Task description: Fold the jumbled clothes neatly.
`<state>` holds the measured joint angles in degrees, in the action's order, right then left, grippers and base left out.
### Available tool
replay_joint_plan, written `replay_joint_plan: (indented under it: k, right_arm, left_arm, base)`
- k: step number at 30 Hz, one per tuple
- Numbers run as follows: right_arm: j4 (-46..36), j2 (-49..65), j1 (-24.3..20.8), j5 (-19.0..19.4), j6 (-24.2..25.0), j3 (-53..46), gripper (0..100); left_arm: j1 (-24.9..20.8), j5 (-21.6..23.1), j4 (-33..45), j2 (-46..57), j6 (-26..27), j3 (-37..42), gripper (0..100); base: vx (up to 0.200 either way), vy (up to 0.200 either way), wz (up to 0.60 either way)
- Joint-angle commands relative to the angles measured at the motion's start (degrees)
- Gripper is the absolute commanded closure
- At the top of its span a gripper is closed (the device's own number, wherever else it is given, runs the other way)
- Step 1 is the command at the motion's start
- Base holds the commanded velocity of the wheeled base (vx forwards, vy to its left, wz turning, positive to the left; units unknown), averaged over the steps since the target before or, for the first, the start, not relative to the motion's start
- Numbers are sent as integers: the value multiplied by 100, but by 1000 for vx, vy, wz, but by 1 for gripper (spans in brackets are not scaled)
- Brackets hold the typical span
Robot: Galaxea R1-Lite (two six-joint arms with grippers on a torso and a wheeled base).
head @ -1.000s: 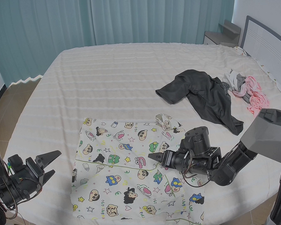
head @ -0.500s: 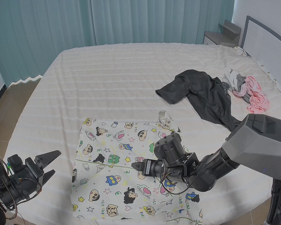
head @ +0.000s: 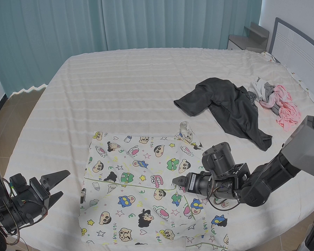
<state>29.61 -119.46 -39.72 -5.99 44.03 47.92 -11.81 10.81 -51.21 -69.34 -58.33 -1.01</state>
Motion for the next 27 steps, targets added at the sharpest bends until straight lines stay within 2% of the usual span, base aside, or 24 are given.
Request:
replay_joint_plan:
  k: [1, 3, 5, 7, 14, 27]
  right_arm:
    - [1, 476, 254, 71, 26, -424, 0]
    - [18, 537, 333, 150, 26, -529, 0]
    - [18, 687, 623, 502, 26, -784, 0]
    - [27, 704, 790, 651, 18, -951, 0]
    - [431, 634, 1150, 836, -53, -1540, 0]
    - [783, 643, 1010, 976, -220, -2445, 0]
  left_arm:
    - [-32, 0, -3, -27, -3, 57, 0]
    - [-23, 0, -3, -27, -3, 57, 0]
    - [-32, 0, -3, -27, -3, 66, 0]
    - [-32, 0, -3, -27, -3, 57, 0]
    - [-67, 0, -3, -27, -3, 57, 0]
    - [-84, 0, 32, -27, -3, 66, 0]
  base:
    - [0, 0, 0]
    - [0, 0, 0]
    - [0, 0, 0]
    - [0, 0, 0]
    - [0, 0, 0]
    - [0, 0, 0]
